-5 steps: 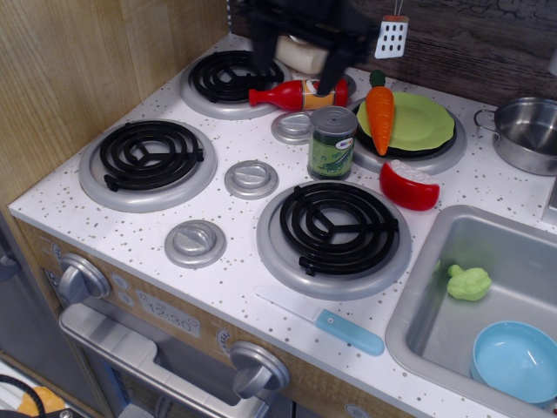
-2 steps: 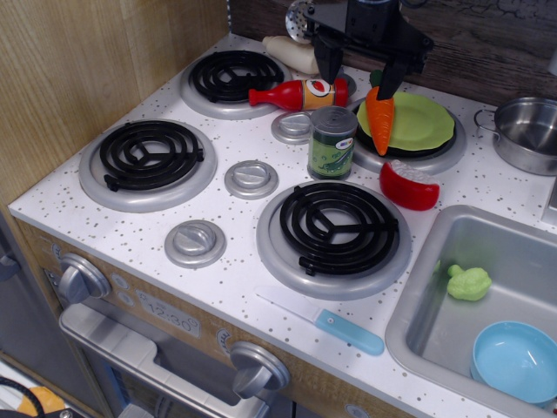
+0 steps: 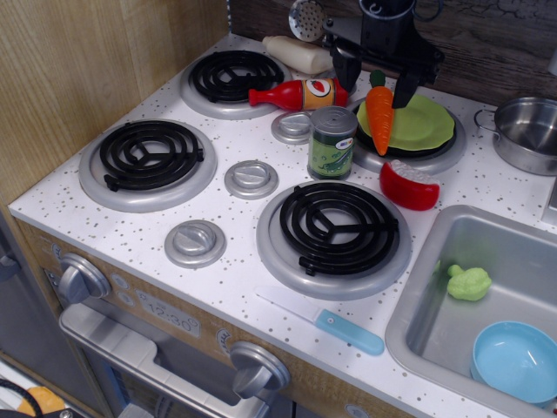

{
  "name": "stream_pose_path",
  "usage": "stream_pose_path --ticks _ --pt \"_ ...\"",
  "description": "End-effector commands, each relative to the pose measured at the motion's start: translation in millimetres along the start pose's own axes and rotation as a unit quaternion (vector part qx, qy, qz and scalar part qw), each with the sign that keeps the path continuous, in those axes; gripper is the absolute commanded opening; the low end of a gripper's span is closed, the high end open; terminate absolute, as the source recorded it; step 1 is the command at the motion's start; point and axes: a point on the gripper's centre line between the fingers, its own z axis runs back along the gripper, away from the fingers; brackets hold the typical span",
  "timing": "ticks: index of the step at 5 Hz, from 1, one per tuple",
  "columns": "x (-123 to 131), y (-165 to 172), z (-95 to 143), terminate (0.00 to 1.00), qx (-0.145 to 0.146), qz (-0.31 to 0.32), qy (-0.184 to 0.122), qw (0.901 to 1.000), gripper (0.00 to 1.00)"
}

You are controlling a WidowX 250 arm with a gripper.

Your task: Take carrot off plate

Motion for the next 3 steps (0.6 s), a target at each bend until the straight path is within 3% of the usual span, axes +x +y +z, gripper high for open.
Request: stream_pose_path --ticks 1,3 --pt "24.3 1.0 -10.8 0.0 -0.021 -0.022 -0.037 0.9989 1.0" --pt "31.8 -7.8 -34.8 0.0 -0.041 -0.034 -0.036 0.9979 1.0"
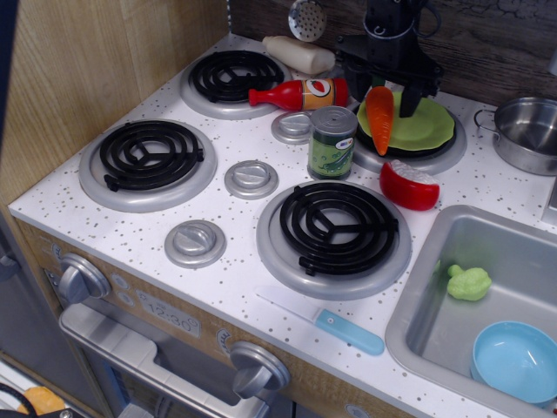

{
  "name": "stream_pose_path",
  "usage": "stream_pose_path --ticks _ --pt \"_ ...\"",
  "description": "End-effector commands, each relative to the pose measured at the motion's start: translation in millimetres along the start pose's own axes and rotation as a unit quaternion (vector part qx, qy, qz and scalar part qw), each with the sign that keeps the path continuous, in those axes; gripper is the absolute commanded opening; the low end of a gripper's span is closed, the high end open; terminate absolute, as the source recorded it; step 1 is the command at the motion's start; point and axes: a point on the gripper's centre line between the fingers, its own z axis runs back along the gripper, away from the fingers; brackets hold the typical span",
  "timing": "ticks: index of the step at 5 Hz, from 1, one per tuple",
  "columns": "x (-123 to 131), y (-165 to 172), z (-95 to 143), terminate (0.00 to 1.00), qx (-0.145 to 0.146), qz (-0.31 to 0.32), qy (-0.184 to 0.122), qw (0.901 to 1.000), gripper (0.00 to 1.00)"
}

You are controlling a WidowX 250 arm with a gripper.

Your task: Take carrot off plate

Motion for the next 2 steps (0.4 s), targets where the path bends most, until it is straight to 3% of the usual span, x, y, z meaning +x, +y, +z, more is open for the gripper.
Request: stream_pose_path --ticks 1,2 --pt "21.1 -0.1 1.9 0.0 -0.02 -0.01 -0.023 0.9995 1.0" --pt "19.5 -1.9 -4.6 0.0 -0.039 -0.002 -0.001 0.9993 1.0"
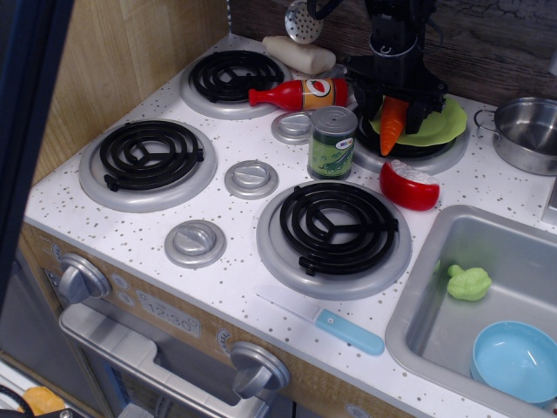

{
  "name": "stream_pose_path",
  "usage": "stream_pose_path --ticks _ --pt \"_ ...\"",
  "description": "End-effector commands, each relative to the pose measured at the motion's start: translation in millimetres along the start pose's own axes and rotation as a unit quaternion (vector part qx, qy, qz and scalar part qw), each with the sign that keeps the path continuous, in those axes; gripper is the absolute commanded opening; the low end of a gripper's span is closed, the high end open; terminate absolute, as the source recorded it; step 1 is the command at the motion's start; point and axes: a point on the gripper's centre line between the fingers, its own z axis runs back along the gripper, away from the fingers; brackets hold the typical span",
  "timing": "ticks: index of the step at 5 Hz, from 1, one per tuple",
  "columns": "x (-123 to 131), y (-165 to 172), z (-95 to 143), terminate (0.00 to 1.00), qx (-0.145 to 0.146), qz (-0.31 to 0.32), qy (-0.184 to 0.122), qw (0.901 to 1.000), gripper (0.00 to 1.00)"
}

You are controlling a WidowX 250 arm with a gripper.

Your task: Take carrot off plate

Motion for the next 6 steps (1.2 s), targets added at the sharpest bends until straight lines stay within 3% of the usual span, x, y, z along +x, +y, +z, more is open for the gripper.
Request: stream_pose_path --ticks 1,3,4,6 --pt "20.7 4.4 26.7 0.0 0.02 -0.002 -0.028 0.9994 0.0" --pt "27.3 23.8 72.3 0.0 0.138 0.014 -0.046 0.9893 0.0" --pt "28.4 41.0 93.9 0.0 0.195 0.021 -0.063 0.9785 0.0" --pt "5.1 94.8 97.5 0.0 0.248 0.019 -0.062 0.9667 0.0"
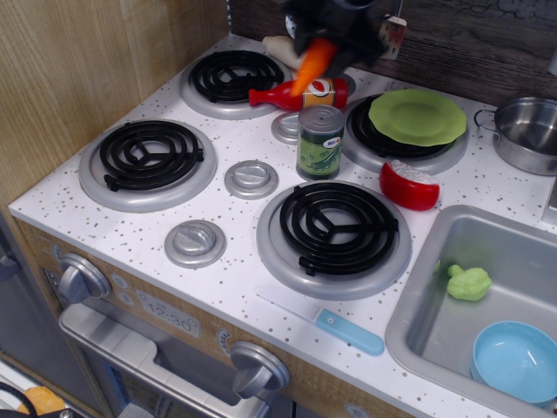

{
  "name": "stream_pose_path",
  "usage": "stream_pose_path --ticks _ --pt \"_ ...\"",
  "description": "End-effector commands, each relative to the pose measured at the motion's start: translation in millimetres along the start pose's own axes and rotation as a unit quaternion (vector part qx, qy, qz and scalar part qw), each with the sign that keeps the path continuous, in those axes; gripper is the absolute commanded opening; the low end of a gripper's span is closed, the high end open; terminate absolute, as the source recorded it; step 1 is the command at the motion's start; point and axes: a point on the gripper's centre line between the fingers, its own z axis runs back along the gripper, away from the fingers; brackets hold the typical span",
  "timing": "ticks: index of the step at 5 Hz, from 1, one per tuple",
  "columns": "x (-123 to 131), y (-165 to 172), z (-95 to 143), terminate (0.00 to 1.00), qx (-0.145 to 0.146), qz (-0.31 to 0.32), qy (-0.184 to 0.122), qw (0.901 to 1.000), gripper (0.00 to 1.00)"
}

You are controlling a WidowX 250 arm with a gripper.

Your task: Take carrot off plate

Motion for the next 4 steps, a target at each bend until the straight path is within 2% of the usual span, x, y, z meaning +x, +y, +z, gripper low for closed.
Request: stream_pose_path --ticks 1,2,3,4 --pt "2.0 45.4 10.6 0.0 0.026 0.031 -0.039 0.9984 0.0" --pt "-15.5 45.3 -1.7 0.0 -0.012 0.039 -0.014 0.9991 0.0" --pt "-34.3 32.1 -7.6 0.0 -0.061 0.041 0.029 0.9968 0.0" --pt "-35.5 33.6 -14.1 0.0 -0.101 0.025 0.046 0.9935 1.0"
